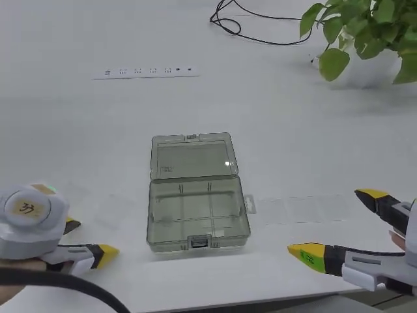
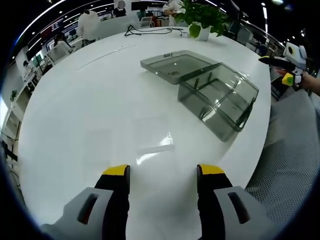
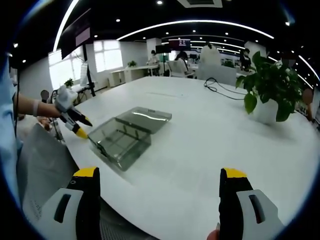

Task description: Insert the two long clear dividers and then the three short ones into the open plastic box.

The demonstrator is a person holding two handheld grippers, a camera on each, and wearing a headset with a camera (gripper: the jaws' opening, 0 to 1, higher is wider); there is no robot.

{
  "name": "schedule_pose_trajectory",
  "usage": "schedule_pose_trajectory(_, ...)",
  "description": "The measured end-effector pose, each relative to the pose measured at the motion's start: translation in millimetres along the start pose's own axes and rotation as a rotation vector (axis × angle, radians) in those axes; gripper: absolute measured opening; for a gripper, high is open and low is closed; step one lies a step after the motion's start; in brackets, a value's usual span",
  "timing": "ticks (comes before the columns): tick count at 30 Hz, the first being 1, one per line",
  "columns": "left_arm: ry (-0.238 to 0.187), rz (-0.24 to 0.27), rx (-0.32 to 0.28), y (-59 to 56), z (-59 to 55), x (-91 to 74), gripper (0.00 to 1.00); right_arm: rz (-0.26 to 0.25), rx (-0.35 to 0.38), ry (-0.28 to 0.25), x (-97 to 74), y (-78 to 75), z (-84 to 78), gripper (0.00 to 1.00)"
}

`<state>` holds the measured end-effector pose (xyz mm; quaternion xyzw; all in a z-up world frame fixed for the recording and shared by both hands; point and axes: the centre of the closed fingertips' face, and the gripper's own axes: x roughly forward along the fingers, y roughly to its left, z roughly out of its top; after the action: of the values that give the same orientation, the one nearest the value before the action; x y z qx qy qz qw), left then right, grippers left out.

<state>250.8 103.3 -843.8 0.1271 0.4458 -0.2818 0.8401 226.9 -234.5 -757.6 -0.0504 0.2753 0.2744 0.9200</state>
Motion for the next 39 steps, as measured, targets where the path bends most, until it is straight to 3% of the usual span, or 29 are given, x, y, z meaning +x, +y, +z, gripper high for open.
schedule_pose_trajectory(8,0.005,0.028,-0.020,8.0,3.0,0.1,0.43,0.002,0.006,-0.001,0.6,2.3,-0.8,1.00)
schedule_pose_trajectory(22,0.042,0.051,-0.017,10.2,3.6,1.3,0.33,0.006,0.007,-0.005,1.3,4.3,-0.2,1.00)
schedule_pose_trajectory(30,0.063,0.047,-0.021,11.8,4.0,2.7,0.32,0.015,-0.012,-0.004,2.7,8.2,2.3,1.00)
schedule_pose_trajectory(37,0.038,0.044,-0.043,10.4,7.1,0.6,0.31,0.022,-0.014,-0.009,2.7,10.4,3.9,1.00)
schedule_pose_trajectory(39,0.049,0.041,-0.034,9.8,4.7,1.5,0.31,0.023,-0.013,-0.008,2.7,11.2,3.1,1.00)
